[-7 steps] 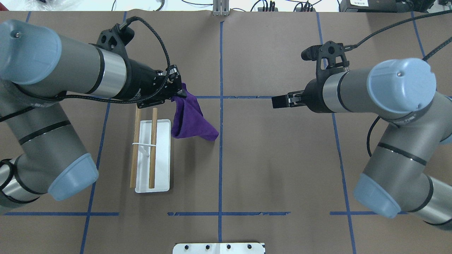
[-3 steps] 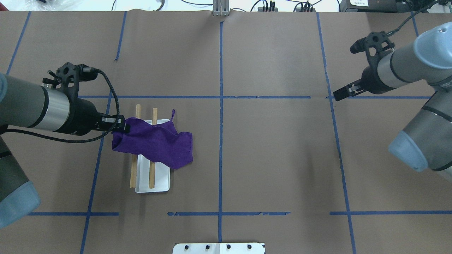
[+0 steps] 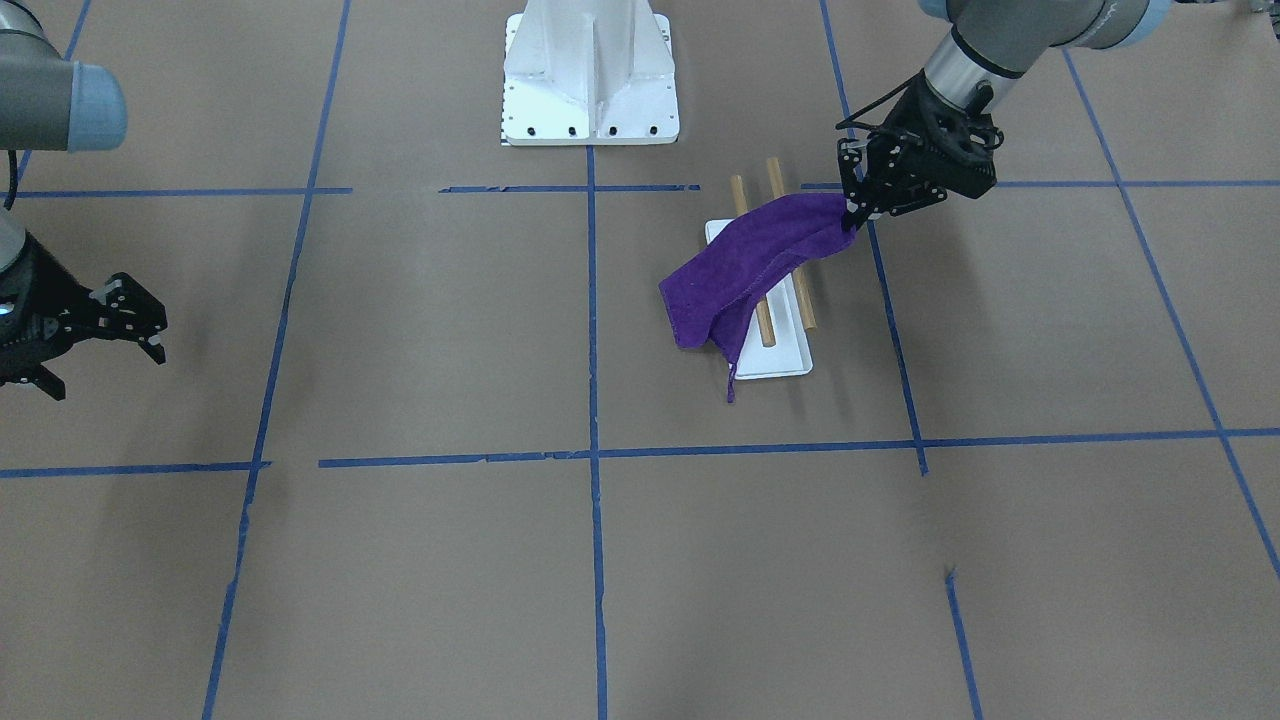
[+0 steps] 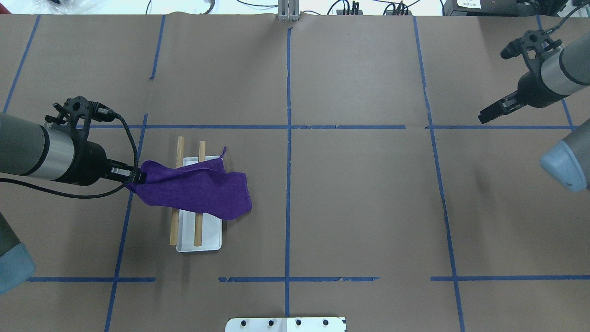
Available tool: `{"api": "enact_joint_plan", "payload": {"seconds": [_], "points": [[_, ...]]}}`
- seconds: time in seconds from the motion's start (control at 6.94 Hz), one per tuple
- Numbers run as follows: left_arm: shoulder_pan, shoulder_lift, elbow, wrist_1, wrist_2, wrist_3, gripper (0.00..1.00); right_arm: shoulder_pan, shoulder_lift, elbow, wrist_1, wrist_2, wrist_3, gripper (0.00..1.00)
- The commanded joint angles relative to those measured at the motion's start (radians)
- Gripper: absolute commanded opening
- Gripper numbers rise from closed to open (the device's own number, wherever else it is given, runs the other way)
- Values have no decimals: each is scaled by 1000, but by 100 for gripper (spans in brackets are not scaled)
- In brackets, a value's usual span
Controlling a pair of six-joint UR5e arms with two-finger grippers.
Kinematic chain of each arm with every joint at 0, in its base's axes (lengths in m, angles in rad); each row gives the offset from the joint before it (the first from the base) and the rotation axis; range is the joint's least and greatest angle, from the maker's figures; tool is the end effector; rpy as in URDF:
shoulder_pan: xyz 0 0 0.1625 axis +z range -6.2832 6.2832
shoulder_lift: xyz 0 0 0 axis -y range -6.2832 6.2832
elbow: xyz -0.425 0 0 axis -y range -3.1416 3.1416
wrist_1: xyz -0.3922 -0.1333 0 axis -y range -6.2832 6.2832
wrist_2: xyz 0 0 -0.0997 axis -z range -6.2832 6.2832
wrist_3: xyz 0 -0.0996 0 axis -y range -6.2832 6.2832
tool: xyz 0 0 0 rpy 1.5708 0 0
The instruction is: Hang towel on rack
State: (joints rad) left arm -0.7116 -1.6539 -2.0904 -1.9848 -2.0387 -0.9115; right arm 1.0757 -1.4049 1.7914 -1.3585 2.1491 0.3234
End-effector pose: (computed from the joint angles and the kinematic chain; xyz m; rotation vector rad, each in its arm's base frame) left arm 0.3107 -0.3846 0.3257 0.3009 1.0412 0.1906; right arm -0.1980 -0.5327 0.4465 0.3118 -0.7487 -0.3353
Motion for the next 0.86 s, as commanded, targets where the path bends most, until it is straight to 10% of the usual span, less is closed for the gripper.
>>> {"api": "enact_joint_plan", "payload": {"seconds": [0.0, 0.14, 0.29, 0.72], "points": [[-34, 17, 36, 0, 2, 147, 0, 36, -3, -33, 1, 23, -61, 100], [-60, 17, 64, -2, 2, 219, 0, 41, -6, -33, -1, 25, -64, 100], [-65, 14, 88, -2, 2, 288, 99, 43, -12, -33, -1, 25, -64, 100], [-253, 29, 157, 12, -213, 465, 100, 176, -148, -49, -1, 49, -59, 100]]}}
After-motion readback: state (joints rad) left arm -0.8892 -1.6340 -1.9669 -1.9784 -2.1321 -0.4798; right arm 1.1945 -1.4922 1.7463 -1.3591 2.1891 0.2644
